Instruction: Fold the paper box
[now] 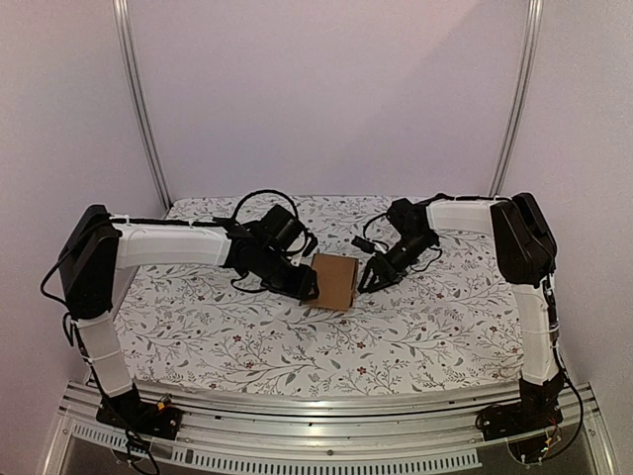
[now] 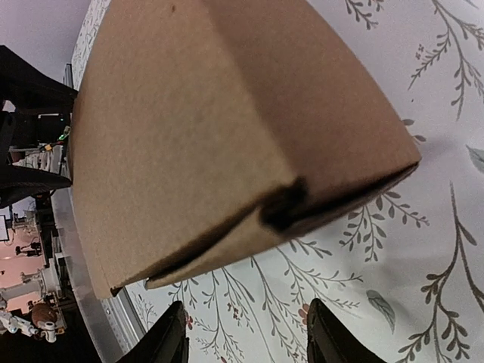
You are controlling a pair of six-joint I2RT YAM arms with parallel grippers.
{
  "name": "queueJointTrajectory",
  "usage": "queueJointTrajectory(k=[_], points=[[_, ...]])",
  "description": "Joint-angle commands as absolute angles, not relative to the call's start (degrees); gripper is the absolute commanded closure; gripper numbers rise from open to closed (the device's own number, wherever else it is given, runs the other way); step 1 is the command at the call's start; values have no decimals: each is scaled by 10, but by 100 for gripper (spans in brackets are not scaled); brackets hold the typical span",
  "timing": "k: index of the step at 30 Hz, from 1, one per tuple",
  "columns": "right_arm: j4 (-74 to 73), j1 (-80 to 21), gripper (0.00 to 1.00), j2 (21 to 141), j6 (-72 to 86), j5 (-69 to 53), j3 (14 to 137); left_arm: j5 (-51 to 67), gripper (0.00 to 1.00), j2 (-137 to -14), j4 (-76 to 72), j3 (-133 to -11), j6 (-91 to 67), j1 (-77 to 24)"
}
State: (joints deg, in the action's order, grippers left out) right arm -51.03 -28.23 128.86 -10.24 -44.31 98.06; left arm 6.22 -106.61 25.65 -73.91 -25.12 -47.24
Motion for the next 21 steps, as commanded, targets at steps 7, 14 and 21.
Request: queueJointTrajectory(k=[7,14,21], points=[[-587,-279,46,1234,-140,-461,934,-70,43,-965,268,-762,-187,-457],[-552,-248,42,1216,-140,-385,1029,-180,39,-842,146,-618,-290,-538],[-494,-251,41,1329,-57,-424,1179,-246,38,-868,100,-589,-403,-651]])
